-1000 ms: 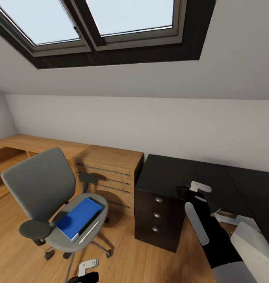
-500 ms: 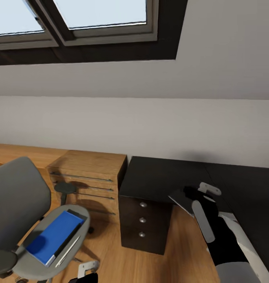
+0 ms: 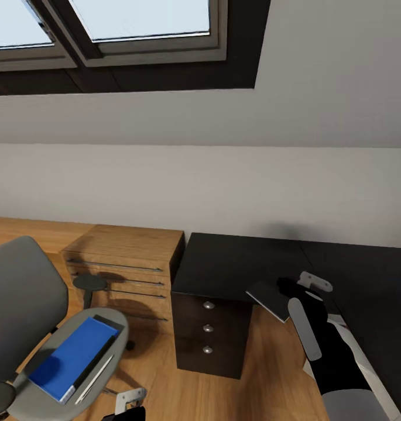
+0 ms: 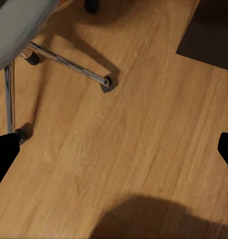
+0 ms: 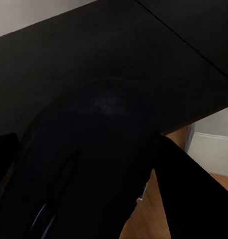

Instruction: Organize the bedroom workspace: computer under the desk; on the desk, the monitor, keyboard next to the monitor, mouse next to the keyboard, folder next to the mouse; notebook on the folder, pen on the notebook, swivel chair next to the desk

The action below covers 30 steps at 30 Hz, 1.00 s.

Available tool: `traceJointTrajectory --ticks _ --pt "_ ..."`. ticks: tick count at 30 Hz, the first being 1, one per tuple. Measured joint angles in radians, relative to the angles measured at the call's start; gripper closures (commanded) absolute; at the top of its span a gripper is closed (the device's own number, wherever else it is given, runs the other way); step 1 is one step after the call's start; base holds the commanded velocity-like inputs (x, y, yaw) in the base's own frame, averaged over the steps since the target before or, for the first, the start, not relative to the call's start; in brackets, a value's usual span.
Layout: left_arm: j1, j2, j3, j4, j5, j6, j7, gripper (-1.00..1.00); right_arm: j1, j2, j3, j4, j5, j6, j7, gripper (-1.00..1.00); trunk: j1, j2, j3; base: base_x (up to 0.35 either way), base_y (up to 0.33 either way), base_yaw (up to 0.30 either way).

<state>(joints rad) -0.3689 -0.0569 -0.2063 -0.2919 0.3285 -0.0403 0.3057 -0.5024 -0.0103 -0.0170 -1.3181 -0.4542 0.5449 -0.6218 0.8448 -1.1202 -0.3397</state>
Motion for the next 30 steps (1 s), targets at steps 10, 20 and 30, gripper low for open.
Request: traceJointTrajectory --ticks 10,20,30 --pt "0.000 0.001 0.000 0.000 0.000 -0.003 0.000 -1.00 0.000 0.000 -0.001 0.000 -0.001 0.000 0.001 1.00 0.000 0.000 0.000 0.000 0.180 -0.186" --pt "0.000 0.001 0.000 0.000 0.000 -0.002 0.000 -1.00 0.000 0.001 0.001 0.015 0.000 0.000 -0.001 1.00 0.000 0.000 -0.007 0.000 0.025 -0.204" --pt "0.000 0.000 0.000 0.032 -0.002 0.000 -0.001 -1.00 0.000 0.004 0.017 0.035 -0.004 -0.019 -0.009 1.00 0.000 0.000 -0.021 0.000 0.000 -0.090"
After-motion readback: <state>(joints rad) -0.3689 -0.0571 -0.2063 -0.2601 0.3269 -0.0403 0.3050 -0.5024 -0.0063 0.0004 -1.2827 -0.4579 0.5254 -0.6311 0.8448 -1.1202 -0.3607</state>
